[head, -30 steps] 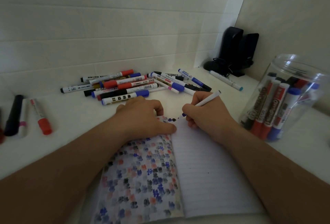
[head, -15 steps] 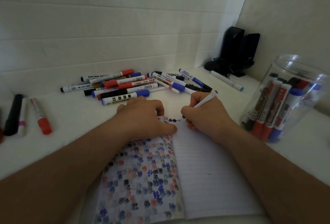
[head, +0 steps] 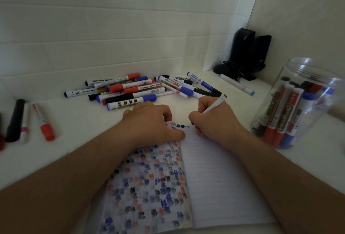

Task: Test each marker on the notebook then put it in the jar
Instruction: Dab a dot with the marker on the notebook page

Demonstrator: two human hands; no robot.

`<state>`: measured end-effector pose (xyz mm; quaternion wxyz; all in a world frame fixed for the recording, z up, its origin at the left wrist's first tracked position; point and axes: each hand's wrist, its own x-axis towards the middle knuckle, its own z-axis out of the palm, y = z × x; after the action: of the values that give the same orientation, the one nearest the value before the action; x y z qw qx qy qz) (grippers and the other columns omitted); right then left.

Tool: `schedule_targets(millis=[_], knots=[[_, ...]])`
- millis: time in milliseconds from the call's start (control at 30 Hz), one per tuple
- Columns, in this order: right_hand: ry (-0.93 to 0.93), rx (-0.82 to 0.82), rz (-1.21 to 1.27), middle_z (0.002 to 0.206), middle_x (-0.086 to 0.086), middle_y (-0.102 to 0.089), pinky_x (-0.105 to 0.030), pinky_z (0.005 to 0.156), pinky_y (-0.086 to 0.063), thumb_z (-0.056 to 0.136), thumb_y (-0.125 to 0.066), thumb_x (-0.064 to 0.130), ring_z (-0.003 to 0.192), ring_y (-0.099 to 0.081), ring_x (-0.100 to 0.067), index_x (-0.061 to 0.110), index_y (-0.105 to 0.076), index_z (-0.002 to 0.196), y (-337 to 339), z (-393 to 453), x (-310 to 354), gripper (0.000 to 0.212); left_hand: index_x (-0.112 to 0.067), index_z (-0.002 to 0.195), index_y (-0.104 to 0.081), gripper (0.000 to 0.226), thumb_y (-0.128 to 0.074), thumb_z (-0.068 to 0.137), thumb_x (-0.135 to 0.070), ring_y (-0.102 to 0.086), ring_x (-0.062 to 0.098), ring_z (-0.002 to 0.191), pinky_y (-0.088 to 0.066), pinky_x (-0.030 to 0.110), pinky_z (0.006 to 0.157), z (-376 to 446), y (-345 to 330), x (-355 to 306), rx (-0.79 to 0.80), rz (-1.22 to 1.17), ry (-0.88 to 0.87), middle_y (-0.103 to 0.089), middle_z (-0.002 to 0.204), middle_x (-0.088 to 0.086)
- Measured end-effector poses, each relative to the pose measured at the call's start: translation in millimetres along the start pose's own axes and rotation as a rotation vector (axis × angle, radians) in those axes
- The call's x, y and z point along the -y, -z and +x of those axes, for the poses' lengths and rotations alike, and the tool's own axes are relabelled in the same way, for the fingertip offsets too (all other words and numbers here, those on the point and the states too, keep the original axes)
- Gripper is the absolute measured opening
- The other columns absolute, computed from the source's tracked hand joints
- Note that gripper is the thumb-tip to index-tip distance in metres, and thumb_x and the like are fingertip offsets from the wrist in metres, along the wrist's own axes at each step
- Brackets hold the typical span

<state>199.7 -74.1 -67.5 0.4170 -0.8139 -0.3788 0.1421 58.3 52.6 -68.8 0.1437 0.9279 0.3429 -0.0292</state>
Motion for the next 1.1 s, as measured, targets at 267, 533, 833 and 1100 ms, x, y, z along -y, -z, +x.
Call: schedule_targets(millis=[267,533,833,1100], knots=[[0.007,0.027,0.08,0.062,-0.012,-0.071,-0.036,0.057,-0.059,0.088,-0.072,0.007,0.053,-0.068,-0.023,0.009,-0.054,0.072,2.3,-1.2,-1.0,0.024,-0.049,0.104,-0.05,0.057,-0.06,0.065,-0.09,-0.043,0.018,0.108,-0.045,0.046,0.098,-1.9,0.7,-1.1,0.0,-0.005,0.003,-0.044,0.107,-0.008],[-0.004,0.051,0.049,0.061,-0.013,-0.069,-0.032,0.051,-0.058,0.085,-0.071,0.004,0.052,-0.067,-0.021,0.011,-0.052,0.066,1.6,-1.5,0.5,0.027,-0.048,0.102,-0.05,0.056,-0.061,0.066,-0.089,-0.043,0.018,0.111,-0.044,0.046,0.099,-2.7,1.0,-2.7,-0.005,-0.001,0.009,-0.045,0.11,-0.007],[-0.025,0.009,0.143,0.063,-0.017,-0.07,-0.036,0.055,-0.056,0.086,-0.069,0.004,0.051,-0.066,-0.023,0.01,-0.05,0.07,1.9,-0.3,-3.8,0.025,-0.048,0.102,-0.05,0.057,-0.061,0.065,-0.09,-0.044,0.018,0.109,-0.045,0.045,0.097,-4.3,2.2,-2.8,-0.002,-0.012,0.007,-0.045,0.106,-0.009],[-0.024,0.053,0.095,0.055,-0.005,-0.065,-0.034,0.054,-0.06,0.087,-0.07,0.006,0.053,-0.067,-0.022,0.013,-0.051,0.067,2.4,-1.2,0.3,0.028,-0.049,0.102,-0.049,0.057,-0.059,0.065,-0.091,-0.044,0.018,0.109,-0.045,0.044,0.096,-6.0,3.1,-4.0,0.002,-0.005,0.006,-0.045,0.105,-0.009]])
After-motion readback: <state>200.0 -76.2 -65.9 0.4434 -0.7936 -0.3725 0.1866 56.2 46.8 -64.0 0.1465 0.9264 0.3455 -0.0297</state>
